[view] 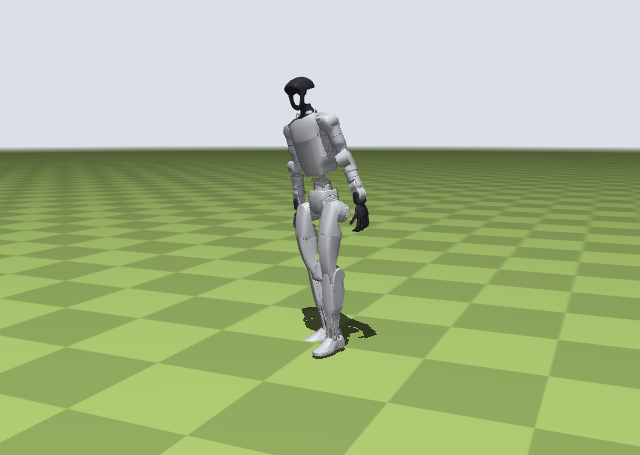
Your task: In place motions
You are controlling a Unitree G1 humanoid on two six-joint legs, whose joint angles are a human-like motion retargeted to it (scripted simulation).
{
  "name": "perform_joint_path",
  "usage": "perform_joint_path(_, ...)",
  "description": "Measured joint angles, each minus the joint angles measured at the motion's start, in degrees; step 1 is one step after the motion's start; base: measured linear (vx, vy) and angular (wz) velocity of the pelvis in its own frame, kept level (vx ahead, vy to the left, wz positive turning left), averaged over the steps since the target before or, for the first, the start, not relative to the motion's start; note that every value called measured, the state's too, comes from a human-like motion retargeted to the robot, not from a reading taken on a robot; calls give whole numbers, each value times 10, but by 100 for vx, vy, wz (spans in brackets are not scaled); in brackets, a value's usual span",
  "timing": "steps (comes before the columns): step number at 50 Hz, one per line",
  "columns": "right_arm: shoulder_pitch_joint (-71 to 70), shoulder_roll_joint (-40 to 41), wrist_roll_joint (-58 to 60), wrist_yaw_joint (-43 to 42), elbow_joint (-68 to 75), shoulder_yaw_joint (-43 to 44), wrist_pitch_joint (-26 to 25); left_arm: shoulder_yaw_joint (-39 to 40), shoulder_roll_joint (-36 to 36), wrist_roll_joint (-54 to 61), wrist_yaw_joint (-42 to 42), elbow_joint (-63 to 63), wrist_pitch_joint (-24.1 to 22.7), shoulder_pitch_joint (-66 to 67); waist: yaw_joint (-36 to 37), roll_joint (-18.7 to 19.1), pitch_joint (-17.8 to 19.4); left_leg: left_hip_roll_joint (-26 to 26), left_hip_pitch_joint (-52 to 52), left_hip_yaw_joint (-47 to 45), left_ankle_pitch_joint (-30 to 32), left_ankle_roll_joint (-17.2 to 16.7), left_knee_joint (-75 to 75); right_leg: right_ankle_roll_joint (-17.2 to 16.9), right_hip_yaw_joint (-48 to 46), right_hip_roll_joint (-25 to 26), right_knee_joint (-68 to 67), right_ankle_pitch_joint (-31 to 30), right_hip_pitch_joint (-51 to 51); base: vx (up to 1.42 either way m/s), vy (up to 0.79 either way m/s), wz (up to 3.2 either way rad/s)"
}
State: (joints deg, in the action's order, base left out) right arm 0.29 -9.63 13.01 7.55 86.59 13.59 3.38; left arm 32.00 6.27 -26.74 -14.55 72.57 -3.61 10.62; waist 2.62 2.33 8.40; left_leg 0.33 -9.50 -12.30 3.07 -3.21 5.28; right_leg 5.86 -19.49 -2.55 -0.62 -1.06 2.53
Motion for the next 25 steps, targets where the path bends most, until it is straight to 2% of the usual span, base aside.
perform_joint_path(2,9,-5,19,-4,9,13,-2,-6,-1,15,27,-1,-17,4,23,-1,-8,37,17,-171,-15,-1,7,-3,-36,-9,-1,7,1,-11,7,256)
perform_joint_path(3,15,-6,26,-8,13,21,-3,-10,-1,25,45,1,-27,8,26,-1,-16,43,26,-221,-22,4,12,-5,-63,-14,-1,11,2,-5,9,300)
perform_joint_path(5,26,-7,32,-12,20,34,-4,-10,-1,56,93,16,-51,11,22,-8,-31,51,29,-257,-39,17,42,-13,-119,-28,-1,19,5,-3,6,314)
perform_joint_path(9,40,-6,18,-9,30,31,-4,42,-7,128,178,56,-82,13,13,-32,-61,67,33,-255,-90,43,125,-31,-230,-61,-9,34,14,2,10,262)
perform_joint_path(15,50,-2,29,-11,10,38,-1,88,-13,201,233,83,-120,28,0,-64,-93,100,109,-411,-147,66,157,-58,-381,-105,-30,43,44,8,17,223)
perform_joint_path(18,53,-4,23,-10,-6,50,5,84,-14,200,254,102,-125,27,-19,-56,-115,102,104,-410,-144,77,166,-72,-459,-101,-30,38,58,14,28,223)
perform_joint_path(21,55,-13,1,-8,-11,63,9,72,-28,188,257,109,-128,26,-6,-26,-126,84,97,-380,-149,32,104,-73,-498,-78,-40,33,61,8,30,137)
perform_joint_path(23,50,-23,-16,-6,-8,67,9,64,-45,179,262,108,-136,28,6,-3,-125,80,93,-354,-158,32,79,-71,-508,-76,-64,21,67,12,43,61)
perform_joint_path(25,41,-30,-28,-9,-1,59,4,63,-61,170,267,113,-140,30,32,15,-123,100,72,-313,-155,27,91,-56,-477,-105,-120,-6,56,14,39,14)
